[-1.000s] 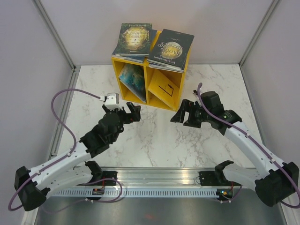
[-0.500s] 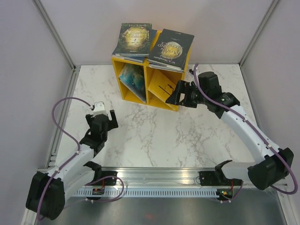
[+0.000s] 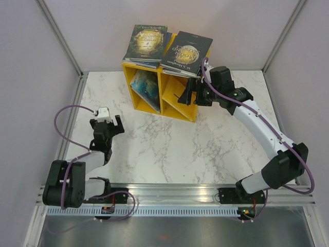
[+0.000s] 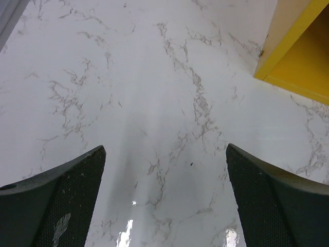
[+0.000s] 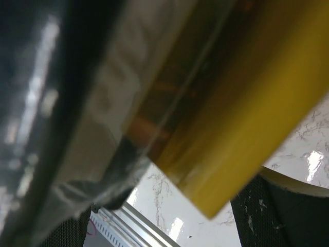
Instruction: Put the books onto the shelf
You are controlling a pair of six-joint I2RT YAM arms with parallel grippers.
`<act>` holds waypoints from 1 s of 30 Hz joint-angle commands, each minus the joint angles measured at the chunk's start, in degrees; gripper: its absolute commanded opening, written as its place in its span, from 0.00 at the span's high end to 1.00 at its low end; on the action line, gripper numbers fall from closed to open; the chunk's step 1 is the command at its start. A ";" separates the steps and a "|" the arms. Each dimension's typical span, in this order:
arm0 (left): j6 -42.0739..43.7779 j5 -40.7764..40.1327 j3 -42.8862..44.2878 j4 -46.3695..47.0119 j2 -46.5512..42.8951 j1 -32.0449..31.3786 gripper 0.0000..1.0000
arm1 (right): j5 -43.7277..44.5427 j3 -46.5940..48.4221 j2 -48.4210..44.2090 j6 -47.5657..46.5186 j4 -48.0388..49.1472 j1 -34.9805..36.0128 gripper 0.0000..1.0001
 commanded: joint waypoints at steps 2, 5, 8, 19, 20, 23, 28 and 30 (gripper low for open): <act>2.37 9.42 1.14 14.31 4.24 3.63 0.00 | 1.08 3.28 0.74 -2.89 0.54 0.27 0.02; 2.29 9.95 1.32 19.93 9.69 4.15 0.00 | 1.69 3.28 0.83 -3.24 0.28 0.36 0.02; 4.40 14.88 -0.77 23.52 10.57 4.15 0.00 | 1.78 2.93 0.92 -3.24 0.01 0.27 0.02; 4.84 15.58 -2.11 27.41 12.07 4.24 0.00 | 2.39 1.88 1.80 -2.37 -0.61 0.27 0.02; 4.84 15.85 -2.11 27.32 11.98 4.24 0.00 | 3.61 1.79 1.54 -2.28 -0.61 0.27 0.02; 4.84 15.76 -2.11 27.67 12.07 4.24 0.00 | 7.39 0.65 -0.30 -3.33 -0.69 0.27 0.02; 4.84 15.85 -2.11 27.50 12.16 4.24 0.00 | 28.81 -12.68 -10.92 -4.14 8.86 0.19 0.02; 4.84 15.85 -2.11 27.50 12.16 4.24 0.00 | 34.20 -21.54 -15.94 -2.55 14.76 -0.94 0.02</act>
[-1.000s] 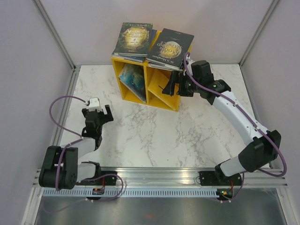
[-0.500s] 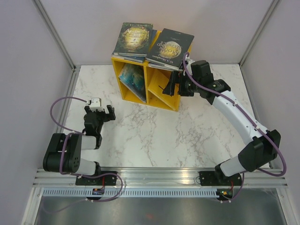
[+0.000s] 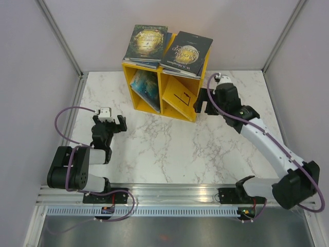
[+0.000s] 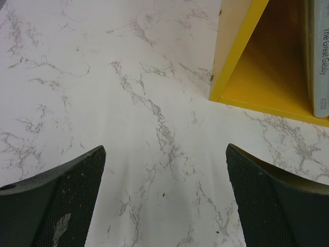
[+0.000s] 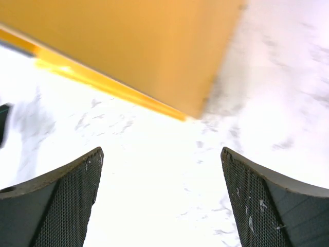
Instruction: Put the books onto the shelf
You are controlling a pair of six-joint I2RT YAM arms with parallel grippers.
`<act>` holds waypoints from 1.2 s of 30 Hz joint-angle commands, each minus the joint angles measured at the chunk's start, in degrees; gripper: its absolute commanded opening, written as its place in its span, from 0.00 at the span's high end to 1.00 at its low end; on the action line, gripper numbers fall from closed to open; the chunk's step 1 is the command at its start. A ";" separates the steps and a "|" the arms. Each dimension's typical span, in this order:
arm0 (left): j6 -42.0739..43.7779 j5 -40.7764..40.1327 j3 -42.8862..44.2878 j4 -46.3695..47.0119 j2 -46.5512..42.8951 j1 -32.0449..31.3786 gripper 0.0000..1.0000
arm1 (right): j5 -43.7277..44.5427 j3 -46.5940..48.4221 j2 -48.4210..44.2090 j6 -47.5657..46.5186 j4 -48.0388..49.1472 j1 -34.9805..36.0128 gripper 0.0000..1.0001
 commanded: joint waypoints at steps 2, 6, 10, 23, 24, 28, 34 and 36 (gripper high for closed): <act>3.13 0.55 -0.18 4.02 0.31 0.24 0.00 | 17.01 -12.35 -9.40 2.78 10.23 -2.18 0.02; 3.13 0.64 -0.18 4.02 0.40 0.24 0.00 | 20.10 -21.66 -10.82 2.28 9.27 -4.90 0.02; 3.13 0.55 -0.18 4.02 0.49 0.24 0.00 | 21.30 -26.16 -9.59 -0.80 8.83 -10.44 0.02; 3.13 0.64 -0.18 4.02 0.40 0.24 0.00 | 23.45 -53.13 -28.81 -15.64 41.05 -15.28 0.02; 3.13 0.64 -0.18 4.02 0.40 0.24 0.00 | 21.53 -57.94 -30.92 -16.70 44.57 -15.45 0.02; 3.13 0.55 -0.18 4.02 0.49 0.24 0.00 | 20.88 -64.74 -29.13 -16.99 64.40 -16.25 0.02; 3.13 0.64 -0.18 4.02 0.40 0.24 0.00 | 17.48 -62.56 -6.13 -19.52 89.73 -17.21 0.02; 3.13 0.55 -0.27 4.11 0.49 0.24 0.00 | 13.00 -59.05 -1.26 -23.88 90.92 -17.22 0.02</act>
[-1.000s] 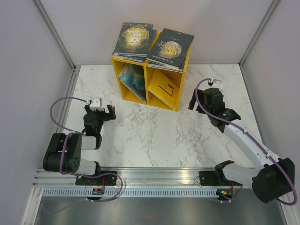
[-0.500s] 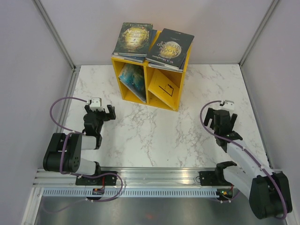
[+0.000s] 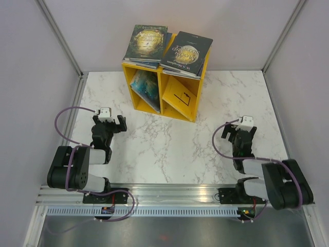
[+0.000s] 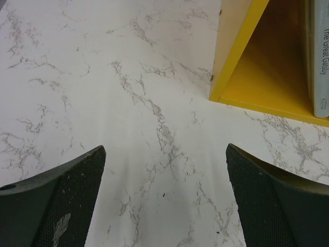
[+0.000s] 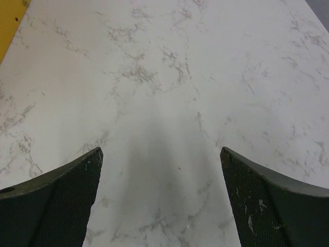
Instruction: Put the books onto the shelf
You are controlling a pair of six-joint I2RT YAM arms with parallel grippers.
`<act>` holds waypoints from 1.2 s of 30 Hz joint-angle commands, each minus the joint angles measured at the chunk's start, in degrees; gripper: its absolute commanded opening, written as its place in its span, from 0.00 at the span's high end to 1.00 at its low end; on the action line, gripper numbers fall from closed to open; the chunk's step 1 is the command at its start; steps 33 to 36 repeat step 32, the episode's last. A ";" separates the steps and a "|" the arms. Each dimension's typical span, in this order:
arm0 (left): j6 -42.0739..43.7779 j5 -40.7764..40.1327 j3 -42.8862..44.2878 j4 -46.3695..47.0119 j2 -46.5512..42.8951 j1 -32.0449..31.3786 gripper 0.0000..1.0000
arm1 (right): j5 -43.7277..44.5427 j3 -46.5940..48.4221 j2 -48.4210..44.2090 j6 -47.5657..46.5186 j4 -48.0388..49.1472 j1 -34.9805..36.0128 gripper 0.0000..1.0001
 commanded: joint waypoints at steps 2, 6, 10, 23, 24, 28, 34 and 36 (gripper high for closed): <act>3.11 0.53 -0.27 3.80 0.24 0.26 0.00 | -9.35 5.20 11.28 -5.75 20.13 -1.78 0.02; 3.11 0.53 -0.18 3.72 0.42 0.26 0.00 | -12.54 5.37 20.24 -4.79 29.44 -3.55 0.02; 3.11 0.53 -0.18 3.72 0.42 0.26 0.00 | -10.34 8.28 19.91 -4.26 22.59 -3.55 0.02; 3.11 0.53 -0.01 3.54 0.51 0.26 0.00 | -10.25 8.28 19.47 -4.43 22.25 -3.55 0.02; 3.11 0.61 -0.01 3.54 0.51 0.26 0.00 | -10.43 8.28 19.55 -4.35 22.25 -3.64 0.02; 3.11 0.61 -0.01 3.54 0.51 0.18 0.00 | -10.34 8.28 19.55 -4.43 22.25 -3.55 0.02; 3.11 0.44 -0.09 3.63 0.33 0.18 0.00 | -10.25 8.37 19.47 -4.35 22.25 -3.55 0.02; 3.11 0.44 -0.09 3.63 0.33 0.18 0.00 | -10.25 8.37 19.47 -4.35 22.25 -3.55 0.02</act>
